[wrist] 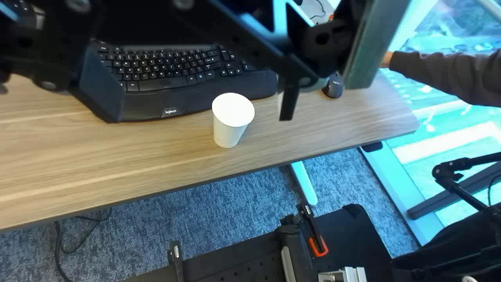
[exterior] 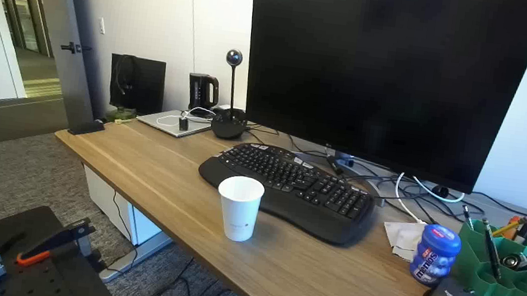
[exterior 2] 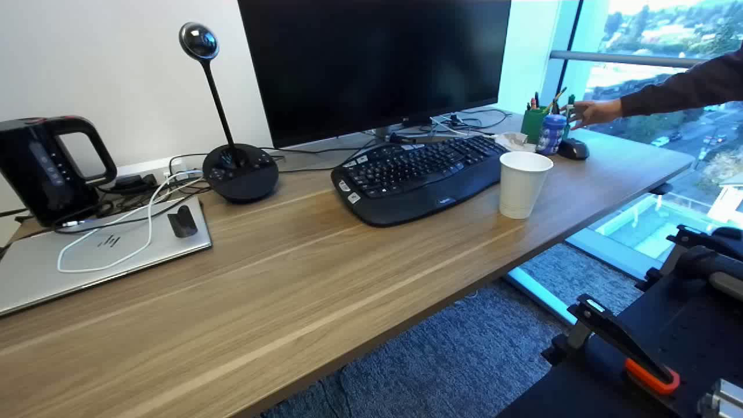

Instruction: Take the maker on the stand and put it in the cup

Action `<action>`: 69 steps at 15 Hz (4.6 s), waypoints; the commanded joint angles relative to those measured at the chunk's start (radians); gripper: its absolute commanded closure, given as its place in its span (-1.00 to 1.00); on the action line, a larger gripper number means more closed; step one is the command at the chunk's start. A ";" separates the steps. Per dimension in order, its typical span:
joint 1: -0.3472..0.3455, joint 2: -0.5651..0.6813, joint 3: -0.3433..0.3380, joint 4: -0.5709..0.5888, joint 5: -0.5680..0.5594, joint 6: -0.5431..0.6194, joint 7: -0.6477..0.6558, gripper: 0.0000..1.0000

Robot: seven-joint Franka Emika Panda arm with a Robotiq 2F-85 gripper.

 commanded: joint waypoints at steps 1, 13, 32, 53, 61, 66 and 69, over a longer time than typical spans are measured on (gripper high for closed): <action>0.033 0.012 -0.024 0.002 -0.021 -0.003 0.020 -1.00; 0.033 0.012 -0.024 0.003 -0.021 -0.002 0.020 -1.00; 0.033 0.012 -0.024 0.003 -0.021 -0.002 0.020 -1.00; 0.033 0.012 -0.024 0.003 -0.021 -0.002 0.020 -1.00; 0.033 0.012 -0.024 0.003 -0.021 -0.002 0.020 -1.00; 0.033 0.012 -0.024 0.003 -0.021 -0.002 0.020 -1.00; 0.033 0.012 -0.024 0.003 -0.021 -0.002 0.020 -1.00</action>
